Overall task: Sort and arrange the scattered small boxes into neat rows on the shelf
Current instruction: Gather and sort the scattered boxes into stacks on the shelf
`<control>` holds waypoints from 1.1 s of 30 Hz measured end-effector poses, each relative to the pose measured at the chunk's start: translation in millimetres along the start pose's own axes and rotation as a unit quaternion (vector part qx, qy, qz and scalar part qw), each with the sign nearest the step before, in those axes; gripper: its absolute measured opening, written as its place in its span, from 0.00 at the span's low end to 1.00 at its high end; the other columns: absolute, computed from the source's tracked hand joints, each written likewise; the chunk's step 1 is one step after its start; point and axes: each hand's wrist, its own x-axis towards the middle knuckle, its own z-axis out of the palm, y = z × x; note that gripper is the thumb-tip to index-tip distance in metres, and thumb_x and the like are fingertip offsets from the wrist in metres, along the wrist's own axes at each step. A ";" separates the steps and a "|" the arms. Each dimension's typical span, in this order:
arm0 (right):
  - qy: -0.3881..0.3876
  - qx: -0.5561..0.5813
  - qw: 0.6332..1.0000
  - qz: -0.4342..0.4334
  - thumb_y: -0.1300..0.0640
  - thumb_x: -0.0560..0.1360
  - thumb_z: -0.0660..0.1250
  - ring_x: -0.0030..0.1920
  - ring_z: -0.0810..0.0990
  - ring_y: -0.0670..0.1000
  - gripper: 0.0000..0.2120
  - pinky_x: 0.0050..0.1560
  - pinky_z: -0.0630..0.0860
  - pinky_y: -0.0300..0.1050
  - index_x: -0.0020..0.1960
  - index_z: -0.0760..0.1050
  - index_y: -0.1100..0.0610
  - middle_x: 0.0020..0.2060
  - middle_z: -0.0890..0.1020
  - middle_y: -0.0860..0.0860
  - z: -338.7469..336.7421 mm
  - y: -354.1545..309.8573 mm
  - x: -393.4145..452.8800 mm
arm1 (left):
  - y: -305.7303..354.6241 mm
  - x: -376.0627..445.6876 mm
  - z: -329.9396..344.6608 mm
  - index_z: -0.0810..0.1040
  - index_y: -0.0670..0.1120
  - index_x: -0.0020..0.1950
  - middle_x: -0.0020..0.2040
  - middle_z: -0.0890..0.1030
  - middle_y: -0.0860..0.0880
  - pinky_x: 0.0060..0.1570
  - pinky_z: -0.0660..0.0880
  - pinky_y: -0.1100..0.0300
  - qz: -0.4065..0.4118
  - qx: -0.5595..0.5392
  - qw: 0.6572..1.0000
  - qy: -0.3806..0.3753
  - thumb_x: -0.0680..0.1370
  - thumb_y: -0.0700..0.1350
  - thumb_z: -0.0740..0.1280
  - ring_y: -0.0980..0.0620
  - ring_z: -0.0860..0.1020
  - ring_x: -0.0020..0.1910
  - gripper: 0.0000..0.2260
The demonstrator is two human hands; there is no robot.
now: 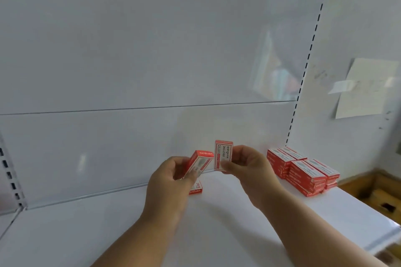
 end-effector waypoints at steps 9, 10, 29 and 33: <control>0.043 -0.045 0.997 -0.040 0.67 0.73 0.72 0.42 0.85 0.54 0.13 0.41 0.82 0.46 0.55 0.78 0.57 0.42 0.86 0.52 -38.0 -16.5 -27.6 | 21.1 -22.5 26.1 0.80 0.54 0.49 0.43 0.86 0.55 0.41 0.82 0.53 -0.031 -0.031 0.999 -0.026 0.75 0.38 0.72 0.54 0.85 0.40 0.10; 0.039 -0.053 0.997 -0.050 0.65 0.73 0.73 0.41 0.85 0.53 0.16 0.41 0.82 0.45 0.57 0.75 0.53 0.42 0.86 0.53 -48.2 -21.0 -26.6 | 25.9 -23.7 32.4 0.79 0.54 0.50 0.44 0.85 0.54 0.40 0.80 0.54 -0.035 -0.021 0.998 -0.038 0.76 0.38 0.72 0.52 0.85 0.40 0.11; -0.031 -0.397 0.916 0.040 0.58 0.73 0.73 0.28 0.78 0.49 0.07 0.27 0.72 0.39 0.38 0.78 0.57 0.34 0.84 0.52 -224.3 -22.0 107.6 | 53.7 39.5 237.8 0.79 0.42 0.46 0.37 0.85 0.43 0.37 0.81 0.55 -0.134 0.093 0.987 -0.005 0.75 0.38 0.69 0.49 0.83 0.33 0.01; -0.056 -0.439 0.896 0.042 0.53 0.73 0.73 0.31 0.80 0.48 0.08 0.29 0.75 0.41 0.40 0.80 0.58 0.35 0.84 0.51 -223.8 -13.0 120.9 | 52.3 43.0 243.6 0.78 0.42 0.38 0.36 0.85 0.43 0.33 0.75 0.58 -0.128 0.158 0.979 0.002 0.73 0.40 0.71 0.49 0.79 0.29 0.05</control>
